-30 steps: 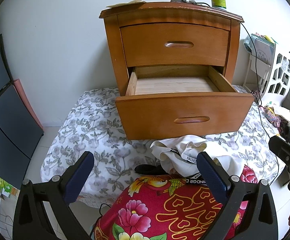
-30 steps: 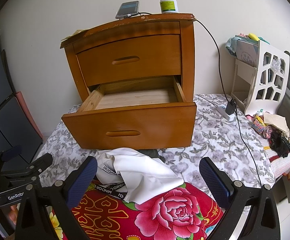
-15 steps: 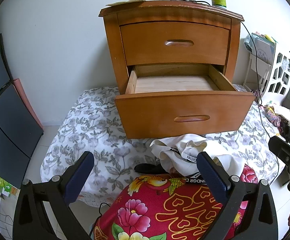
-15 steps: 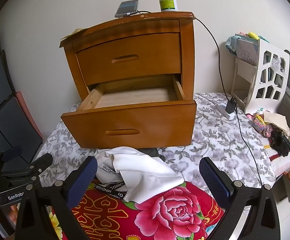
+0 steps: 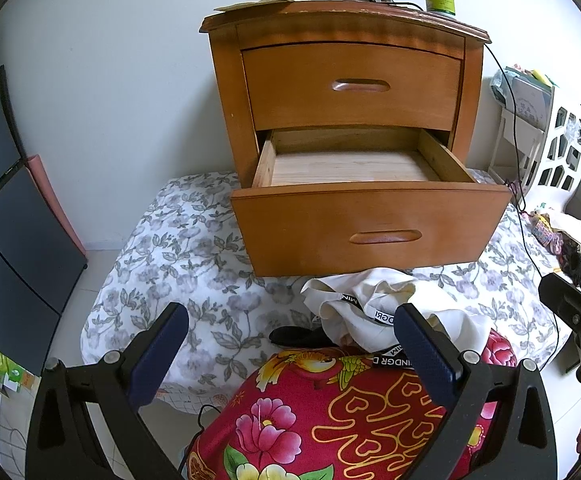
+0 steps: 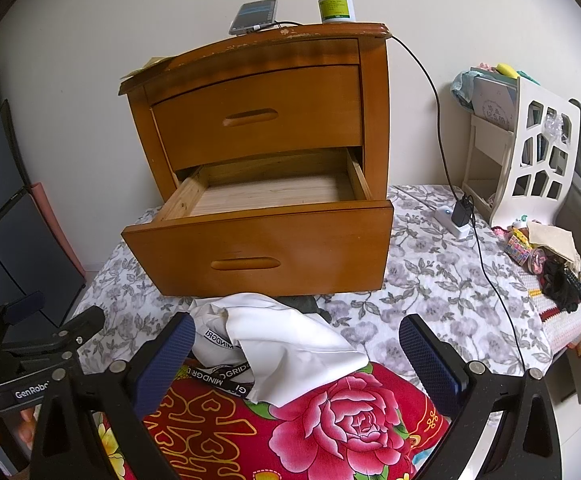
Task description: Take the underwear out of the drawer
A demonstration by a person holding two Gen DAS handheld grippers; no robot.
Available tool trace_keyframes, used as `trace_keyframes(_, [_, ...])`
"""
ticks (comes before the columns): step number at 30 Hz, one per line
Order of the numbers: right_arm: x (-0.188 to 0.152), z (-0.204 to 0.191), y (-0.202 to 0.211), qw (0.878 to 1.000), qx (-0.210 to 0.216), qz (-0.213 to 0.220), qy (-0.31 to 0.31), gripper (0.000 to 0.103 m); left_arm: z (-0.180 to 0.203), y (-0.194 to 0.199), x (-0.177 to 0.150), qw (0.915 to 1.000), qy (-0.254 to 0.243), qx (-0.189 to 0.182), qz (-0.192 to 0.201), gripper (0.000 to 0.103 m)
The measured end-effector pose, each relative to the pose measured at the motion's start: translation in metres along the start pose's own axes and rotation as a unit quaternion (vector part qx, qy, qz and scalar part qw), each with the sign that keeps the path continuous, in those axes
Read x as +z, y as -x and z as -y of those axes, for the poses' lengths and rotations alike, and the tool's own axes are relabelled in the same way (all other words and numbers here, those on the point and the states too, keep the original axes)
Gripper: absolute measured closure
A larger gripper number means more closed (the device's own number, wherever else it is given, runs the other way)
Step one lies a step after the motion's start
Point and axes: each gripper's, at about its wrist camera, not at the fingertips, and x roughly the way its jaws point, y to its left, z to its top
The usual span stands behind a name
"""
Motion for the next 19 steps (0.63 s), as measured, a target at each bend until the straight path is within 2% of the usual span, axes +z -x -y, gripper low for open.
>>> trace_keyframes(19, [-0.0026,0.0004,-0.0015,1.000,0.000,-0.002,0.000,0.000,-0.0008,0.0007,0.0032,1.0000,0.002,0.001,0.003,0.001])
